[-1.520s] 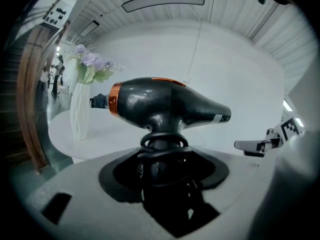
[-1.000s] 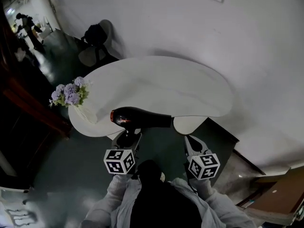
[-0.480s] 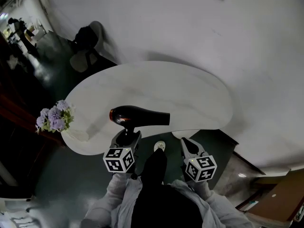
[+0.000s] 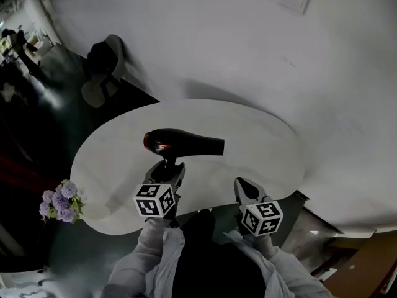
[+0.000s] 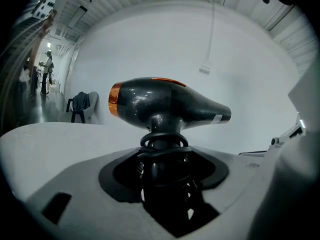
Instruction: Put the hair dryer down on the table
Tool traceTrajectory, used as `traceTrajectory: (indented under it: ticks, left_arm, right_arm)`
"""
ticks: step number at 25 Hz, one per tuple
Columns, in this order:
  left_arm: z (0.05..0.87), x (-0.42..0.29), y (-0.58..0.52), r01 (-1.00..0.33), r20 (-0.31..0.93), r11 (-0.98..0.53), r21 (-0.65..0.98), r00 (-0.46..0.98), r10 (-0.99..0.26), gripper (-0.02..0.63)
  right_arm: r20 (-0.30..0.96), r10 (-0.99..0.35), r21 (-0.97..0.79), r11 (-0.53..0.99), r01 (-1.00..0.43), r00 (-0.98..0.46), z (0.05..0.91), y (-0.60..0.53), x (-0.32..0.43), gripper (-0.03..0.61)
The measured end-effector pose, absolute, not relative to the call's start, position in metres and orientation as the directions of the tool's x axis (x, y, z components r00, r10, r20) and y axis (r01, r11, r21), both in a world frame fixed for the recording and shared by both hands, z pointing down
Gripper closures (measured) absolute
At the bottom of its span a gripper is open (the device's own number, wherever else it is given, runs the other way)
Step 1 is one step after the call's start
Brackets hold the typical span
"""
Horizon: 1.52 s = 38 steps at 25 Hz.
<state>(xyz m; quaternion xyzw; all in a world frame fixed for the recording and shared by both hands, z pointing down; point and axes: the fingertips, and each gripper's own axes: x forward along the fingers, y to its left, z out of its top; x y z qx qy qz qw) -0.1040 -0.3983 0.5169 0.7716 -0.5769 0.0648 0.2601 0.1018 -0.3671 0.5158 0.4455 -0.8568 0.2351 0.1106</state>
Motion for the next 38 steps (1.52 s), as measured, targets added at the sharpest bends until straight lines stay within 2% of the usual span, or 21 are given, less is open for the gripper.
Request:
traceTrajectory:
  ticks: [8,21,30,38]
  left_arm:
    - [0.532,-0.106,-0.492,-0.904,0.432,-0.181,0.388,0.352,-0.831,0.347]
    - [0.608,-0.081,-0.592,-0.89,0.519,-0.165,0.425,0.389,-0.761,0.347]
    - [0.663,-0.082,-0.625,-0.93,0.651,-0.108,0.35,0.325,-0.686,0.347]
    - [0.678,-0.078,-0.634,-0.963,0.714,-0.112,0.245,0.258,-0.651,0.347]
  right_arm:
    - [0.421,-0.714,-0.303,0.471,-0.829,-0.56,0.519,-0.438,0.104,0.568]
    - [0.495,-0.694,-0.301,0.427,-0.852,-0.523,0.552,-0.497,0.109,0.568]
    - [0.532,-0.681,-0.284,0.416,-0.864,-0.503,0.565,-0.517,0.119,0.568]
    - [0.546,-0.665,-0.304,0.409,-0.86,-0.51,0.573,-0.524,0.126,0.568]
